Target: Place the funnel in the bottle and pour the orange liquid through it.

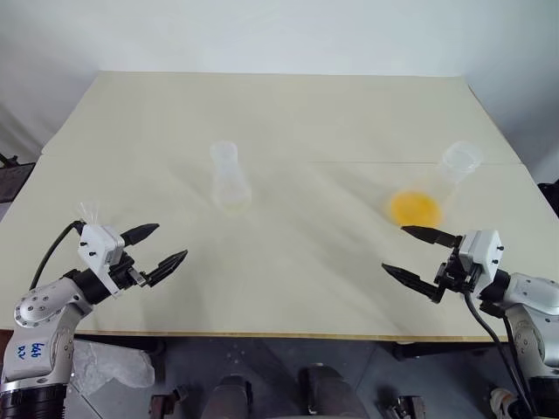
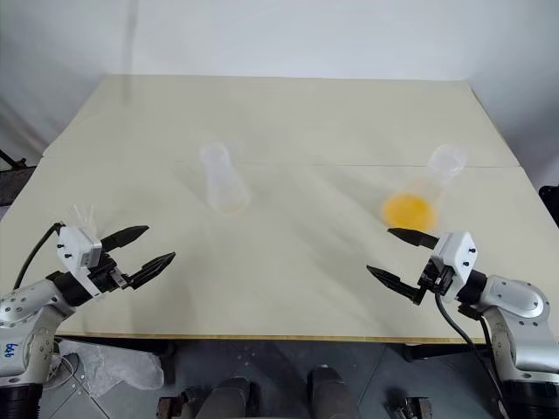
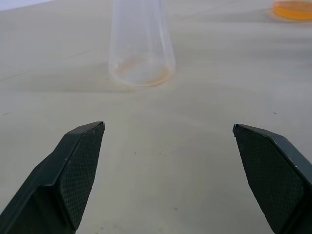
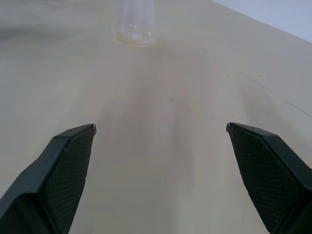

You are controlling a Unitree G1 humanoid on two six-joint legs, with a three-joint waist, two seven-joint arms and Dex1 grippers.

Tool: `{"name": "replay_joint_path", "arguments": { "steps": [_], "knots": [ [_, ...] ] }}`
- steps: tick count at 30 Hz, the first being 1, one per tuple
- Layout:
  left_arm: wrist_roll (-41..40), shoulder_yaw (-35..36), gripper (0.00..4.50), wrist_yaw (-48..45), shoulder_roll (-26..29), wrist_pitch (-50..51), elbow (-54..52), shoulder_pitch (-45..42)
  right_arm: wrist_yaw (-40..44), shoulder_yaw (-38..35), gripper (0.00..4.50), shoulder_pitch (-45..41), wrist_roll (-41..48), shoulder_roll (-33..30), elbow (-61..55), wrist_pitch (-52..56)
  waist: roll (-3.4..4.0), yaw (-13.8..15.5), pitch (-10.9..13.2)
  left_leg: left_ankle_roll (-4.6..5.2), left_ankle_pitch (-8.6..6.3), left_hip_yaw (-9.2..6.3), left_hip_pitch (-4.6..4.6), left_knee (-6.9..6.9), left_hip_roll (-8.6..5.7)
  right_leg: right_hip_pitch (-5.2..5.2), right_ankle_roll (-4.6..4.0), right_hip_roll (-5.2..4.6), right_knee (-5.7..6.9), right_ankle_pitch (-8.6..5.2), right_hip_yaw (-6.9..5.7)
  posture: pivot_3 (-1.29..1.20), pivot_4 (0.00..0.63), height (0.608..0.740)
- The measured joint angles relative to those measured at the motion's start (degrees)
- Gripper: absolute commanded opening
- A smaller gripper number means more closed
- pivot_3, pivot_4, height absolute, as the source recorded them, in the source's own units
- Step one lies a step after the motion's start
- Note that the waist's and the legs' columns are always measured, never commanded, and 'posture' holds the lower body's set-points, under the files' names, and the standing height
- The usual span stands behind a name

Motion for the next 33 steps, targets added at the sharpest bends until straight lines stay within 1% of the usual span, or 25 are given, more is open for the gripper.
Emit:
{"name": "replay_joint_path", "arguments": {
  "steps": [8, 16, 18, 21, 24, 26, 29, 32, 33],
  "knots": [
    [0.02, -1.50, 4.48, 2.83, -0.67, 3.26, -1.22, 0.06, -0.13, 0.92, 4.50, -1.16, 0.00, 0.53, 0.00, 0.12, 0.00, -0.01, 0.00, 0.00, 0.00, 0.00, -0.01, 0.00, 0.00, -0.01, 0.00, 0.00, 0.01, 0.00, 0.00, 0.00, 0.150, 0.740],
    [-0.07, -0.71, 4.48, 6.03, -1.80, 3.55, -3.73, 0.56, 0.16, 3.38, 4.50, -4.74, -0.01, 1.57, 0.65, 0.55, 0.00, -0.03, 0.00, -0.02, 0.01, -0.01, 0.00, 0.00, 0.00, -0.01, 0.00, 0.00, 0.01, 0.00, 0.00, 0.00, 0.150, 0.740],
    [-0.19, 1.13, 4.48, 8.33, -1.94, 5.01, -5.92, 2.26, 0.32, 4.05, 4.50, -5.72, -0.01, 1.77, 1.12, 0.76, 0.00, -0.13, 0.00, -0.02, 0.01, 0.01, -0.01, 0.00, 0.00, -0.02, 0.00, 0.00, -0.01, 0.00, 0.00, 0.00, 0.150, 0.740],
    [-1.73, 4.98, 4.48, 12.25, -3.28, 8.30, -12.46, 8.59, 1.09, 5.23, 4.50, -7.51, 0.13, 1.86, 2.13, 1.78, 0.00, -0.46, 0.00, -0.01, -0.03, 0.04, -0.01, -0.01, 0.02, -0.02, 0.00, -0.01, -0.03, 0.00, 0.03, 0.00, 0.150, 0.740],
    [-5.05, 9.91, 4.48, 15.75, -4.99, 12.18, -18.31, 13.52, 1.60, 5.84, 4.50, -9.57, 0.17, 2.07, 3.25, 2.68, 0.00, -0.12, 0.00, -0.01, -0.02, 0.00, -0.01, 0.02, 0.02, -0.01, 0.00, -0.01, -0.02, 0.00, 0.01, 0.00, 0.150, 0.740],
    [-7.62, 12.30, 4.48, 17.03, -5.00, 14.59, -21.32, 14.62, 1.76, 6.18, 4.50, -11.11, 0.17, 2.42, 3.95, 2.89, 0.00, 0.18, 0.00, -0.01, -0.02, -0.03, 0.01, 0.04, 0.01, 0.05, 0.00, -0.02, -0.02, 0.00, -0.02, 0.00, 0.150, 0.740],
    [-9.53, 12.11, 4.48, 16.75, -4.11, 15.87, -23.71, 13.66, 2.15, 7.07, 4.50, -12.80, 0.16, 2.88, 4.66, 2.95, 0.00, 0.47, 0.00, -0.01, -0.02, -0.04, 0.00, 0.05, -0.02, 0.08, 0.00, -0.04, -0.08, 0.00, -0.03, 0.00, 0.150, 0.740],
    [-9.61, 10.33, 4.48, 16.79, -2.17, 16.20, -23.25, 8.16, 2.24, 7.54, 4.50, -13.23, 0.11, 3.62, 5.20, 2.95, 0.00, 0.62, 0.00, -0.03, -0.01, -0.04, -0.01, 0.05, -0.03, 0.06, 0.00, -0.04, -0.08, 0.00, -0.07, 0.00, 0.150, 0.740],
    [-9.12, 9.07, 4.48, 16.80, -1.30, 16.08, -21.65, 4.65, 2.20, 7.61, 4.50, -13.21, 0.09, 3.77, 5.28, 3.00, 0.01, 0.67, 0.01, -0.07, 0.01, -0.02, 0.00, 0.04, -0.05, 0.06, 0.00, -0.04, -0.08, 0.00, -0.06, 0.00, 0.150, 0.740]
  ]
}}
